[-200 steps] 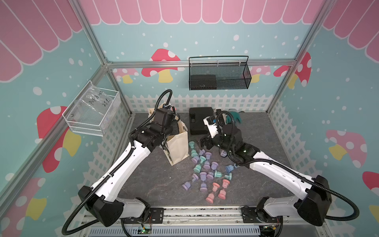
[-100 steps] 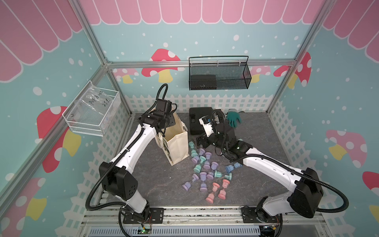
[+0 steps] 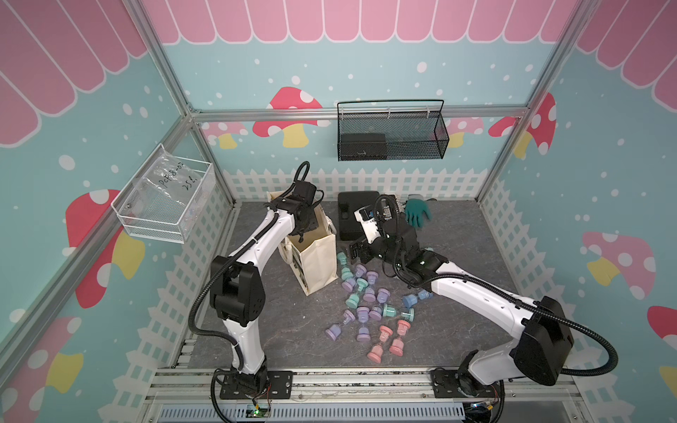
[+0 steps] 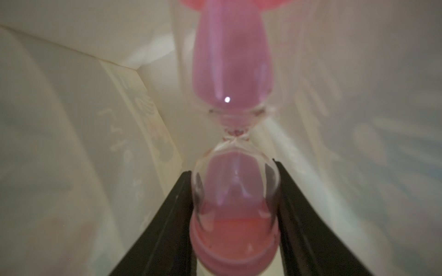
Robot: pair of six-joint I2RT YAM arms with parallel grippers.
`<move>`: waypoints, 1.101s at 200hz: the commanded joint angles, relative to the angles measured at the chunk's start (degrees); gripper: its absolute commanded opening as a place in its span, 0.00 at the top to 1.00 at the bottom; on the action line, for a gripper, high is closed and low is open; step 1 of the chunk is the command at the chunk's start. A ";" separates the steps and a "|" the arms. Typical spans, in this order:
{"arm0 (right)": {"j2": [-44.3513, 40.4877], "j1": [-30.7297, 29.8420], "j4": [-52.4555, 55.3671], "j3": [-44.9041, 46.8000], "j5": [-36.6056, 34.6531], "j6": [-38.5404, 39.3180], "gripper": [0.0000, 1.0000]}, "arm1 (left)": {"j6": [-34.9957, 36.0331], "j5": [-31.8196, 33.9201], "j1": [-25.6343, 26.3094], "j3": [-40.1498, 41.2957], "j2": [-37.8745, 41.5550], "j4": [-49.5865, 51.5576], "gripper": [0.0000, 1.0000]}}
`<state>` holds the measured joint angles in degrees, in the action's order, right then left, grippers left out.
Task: Put the hourglass into the canvas bag
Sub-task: Place the hourglass in the canvas bag.
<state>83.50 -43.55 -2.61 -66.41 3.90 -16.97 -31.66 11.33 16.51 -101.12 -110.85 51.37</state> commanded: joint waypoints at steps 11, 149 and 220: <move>-0.21 0.02 -0.83 -0.09 -1.70 0.16 0.01 | 0.07 -5.59 0.00 -1.33 -2.10 -2.95 0.98; -1.70 0.22 -1.94 2.25 -6.13 1.15 0.01 | 4.77 -7.14 0.80 -1.08 -8.18 -3.60 0.76; -2.48 0.30 -1.95 2.34 -6.72 1.93 0.00 | 4.41 -6.68 0.80 -0.39 -6.34 -3.38 0.58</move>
<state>82.72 -43.51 -3.49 -64.51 -2.13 -16.14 -26.85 3.22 17.37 -101.67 -118.26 48.38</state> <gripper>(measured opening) 0.995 0.445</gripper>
